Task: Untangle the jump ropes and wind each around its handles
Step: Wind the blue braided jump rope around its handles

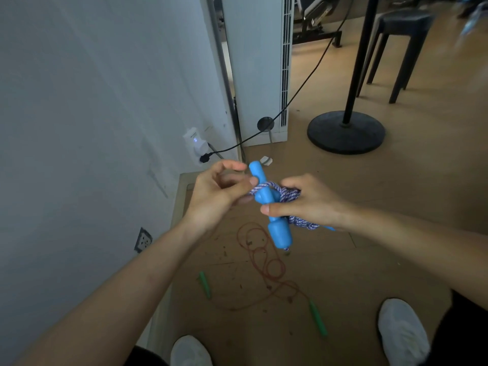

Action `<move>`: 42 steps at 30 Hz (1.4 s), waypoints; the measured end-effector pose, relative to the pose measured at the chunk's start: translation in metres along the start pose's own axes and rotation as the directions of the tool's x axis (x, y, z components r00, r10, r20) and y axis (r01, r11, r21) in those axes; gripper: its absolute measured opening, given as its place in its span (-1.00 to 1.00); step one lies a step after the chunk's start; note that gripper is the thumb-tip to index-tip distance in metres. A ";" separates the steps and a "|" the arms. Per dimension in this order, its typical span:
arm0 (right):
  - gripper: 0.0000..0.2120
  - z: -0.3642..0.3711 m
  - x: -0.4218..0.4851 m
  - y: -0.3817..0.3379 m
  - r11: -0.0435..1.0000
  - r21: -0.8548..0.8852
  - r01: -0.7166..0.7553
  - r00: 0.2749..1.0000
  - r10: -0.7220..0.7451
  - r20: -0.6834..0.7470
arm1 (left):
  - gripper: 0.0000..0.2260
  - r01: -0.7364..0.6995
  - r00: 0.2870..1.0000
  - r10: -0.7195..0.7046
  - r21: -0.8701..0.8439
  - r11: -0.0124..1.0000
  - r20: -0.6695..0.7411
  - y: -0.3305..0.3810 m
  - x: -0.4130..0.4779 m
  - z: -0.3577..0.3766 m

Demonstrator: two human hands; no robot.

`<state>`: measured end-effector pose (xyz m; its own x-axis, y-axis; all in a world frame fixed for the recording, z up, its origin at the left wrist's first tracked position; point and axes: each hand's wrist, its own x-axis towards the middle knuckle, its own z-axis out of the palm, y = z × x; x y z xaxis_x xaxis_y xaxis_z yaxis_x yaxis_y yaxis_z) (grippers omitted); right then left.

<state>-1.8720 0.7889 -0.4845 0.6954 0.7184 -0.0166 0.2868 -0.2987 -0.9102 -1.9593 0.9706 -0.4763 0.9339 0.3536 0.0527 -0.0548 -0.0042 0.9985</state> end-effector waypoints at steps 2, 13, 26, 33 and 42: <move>-0.61 -0.004 0.001 0.002 0.998 -0.051 0.029 0.999 -0.029 0.014 | -0.72 -0.016 0.995 0.005 0.106 0.994 0.104 -0.003 0.002 -0.004; -0.70 -0.005 0.005 0.008 0.962 -0.229 0.147 0.984 -0.118 0.136 | -0.94 0.029 0.976 -0.071 0.198 0.980 0.206 -0.010 -0.001 -0.004; -0.60 0.000 0.000 0.007 0.930 -0.150 0.334 0.902 -0.270 0.336 | -0.88 0.129 0.971 -0.090 0.167 0.978 -0.222 -0.011 0.012 -0.013; -0.63 -0.007 0.006 0.010 0.939 -0.137 0.315 0.924 -0.271 0.269 | -0.93 0.119 0.978 -0.108 0.050 0.992 -0.179 0.001 0.015 -0.014; -0.74 -0.014 0.011 0.010 0.983 0.025 0.179 0.973 -0.181 0.142 | -0.18 0.085 0.969 -0.110 0.119 0.989 0.222 0.004 0.008 -0.028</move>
<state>-1.8516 0.7851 -0.4882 0.5312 0.8425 0.0897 0.3905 -0.1495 -0.9084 -1.9616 0.9995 -0.4721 0.9893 0.1353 -0.0551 0.0671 -0.0855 0.9941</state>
